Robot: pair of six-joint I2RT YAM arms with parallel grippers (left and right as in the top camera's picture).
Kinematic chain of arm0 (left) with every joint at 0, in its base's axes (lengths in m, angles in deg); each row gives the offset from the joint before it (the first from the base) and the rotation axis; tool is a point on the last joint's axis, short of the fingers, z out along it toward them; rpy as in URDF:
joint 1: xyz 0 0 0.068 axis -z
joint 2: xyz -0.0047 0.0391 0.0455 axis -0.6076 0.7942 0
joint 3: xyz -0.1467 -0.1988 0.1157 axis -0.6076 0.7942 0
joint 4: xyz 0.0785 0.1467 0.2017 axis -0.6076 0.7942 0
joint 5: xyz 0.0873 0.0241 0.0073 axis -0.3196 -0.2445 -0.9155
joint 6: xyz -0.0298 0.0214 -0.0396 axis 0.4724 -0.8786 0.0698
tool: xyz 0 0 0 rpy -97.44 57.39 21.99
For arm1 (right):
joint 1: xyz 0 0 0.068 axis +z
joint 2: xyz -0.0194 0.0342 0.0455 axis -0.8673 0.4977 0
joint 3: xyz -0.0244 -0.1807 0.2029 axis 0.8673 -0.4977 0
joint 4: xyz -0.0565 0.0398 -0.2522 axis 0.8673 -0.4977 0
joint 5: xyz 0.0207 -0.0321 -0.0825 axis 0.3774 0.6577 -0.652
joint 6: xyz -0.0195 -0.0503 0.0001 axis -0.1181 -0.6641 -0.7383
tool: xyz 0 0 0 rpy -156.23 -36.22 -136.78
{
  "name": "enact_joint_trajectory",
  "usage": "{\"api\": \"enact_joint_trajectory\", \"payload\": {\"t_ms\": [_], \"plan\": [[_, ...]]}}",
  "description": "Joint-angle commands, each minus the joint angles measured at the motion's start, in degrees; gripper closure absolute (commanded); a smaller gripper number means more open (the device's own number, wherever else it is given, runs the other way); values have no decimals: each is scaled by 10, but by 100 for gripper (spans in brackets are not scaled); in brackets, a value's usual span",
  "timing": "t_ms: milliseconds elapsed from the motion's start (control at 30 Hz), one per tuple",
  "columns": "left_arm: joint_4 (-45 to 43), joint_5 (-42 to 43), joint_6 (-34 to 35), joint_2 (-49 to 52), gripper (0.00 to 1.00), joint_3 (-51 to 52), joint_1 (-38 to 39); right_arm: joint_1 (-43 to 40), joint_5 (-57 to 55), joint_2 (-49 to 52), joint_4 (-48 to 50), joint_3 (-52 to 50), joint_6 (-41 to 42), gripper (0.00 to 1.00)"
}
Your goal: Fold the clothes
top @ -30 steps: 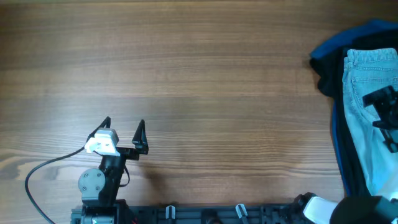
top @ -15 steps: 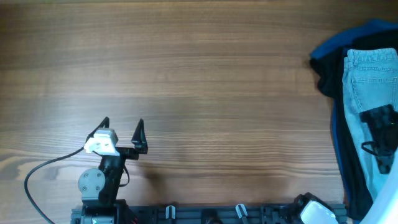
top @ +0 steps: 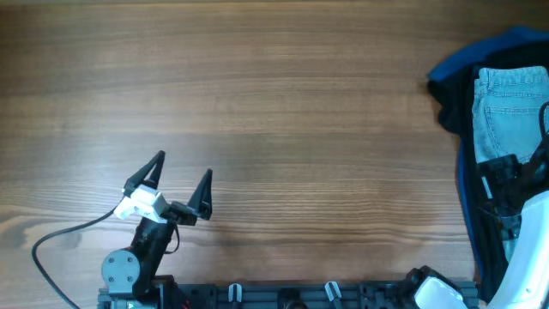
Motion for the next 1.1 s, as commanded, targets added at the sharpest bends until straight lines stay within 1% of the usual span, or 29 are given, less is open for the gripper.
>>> {"api": "enact_joint_trajectory", "payload": {"t_ms": [0,67,200,300,367,467,567,600,667,700,733,800,833,900,967,1033,1067], "plan": [[-2,24,35,11,0,-6,-3,-1,14,-3,12,-2,11,0],[-2,24,55,30,0,-9,-3,-1,14,-3,14,-2,11,0],[-8,23,50,78,0,-10,-3,-2,36,-3,29,-2,10,0],[-2,24,50,92,0,-10,-3,-1,63,-3,82,-2,4,0],[12,24,50,92,0,-10,-3,0,90,0,151,-2,-64,0],[46,24,50,92,0,-10,-3,2,157,32,287,-2,-151,0],[94,24,50,92,0,-10,-3,28,159,85,350,-2,-212,1],[112,24,50,92,0,-10,-3,40,150,102,358,-1,-216,1],[158,24,50,92,0,-10,-3,70,110,151,379,9,-221,0],[177,24,50,93,0,-10,-3,83,92,172,385,18,-242,0],[176,24,50,95,0,-10,-3,99,67,195,386,32,-266,1],[177,24,50,95,0,-10,-3,132,-26,235,379,65,-297,0],[177,24,50,95,0,-10,-3,160,-98,264,376,95,-318,0],[177,24,50,95,0,-10,-3,190,-156,290,379,127,-356,0],[177,24,50,95,0,-10,-3,225,-262,326,405,156,-417,0],[177,24,50,95,0,-10,-3,235,-338,362,444,159,-488,0],[177,24,50,95,0,-10,-3,235,-374,384,458,159,-507,0]]}}
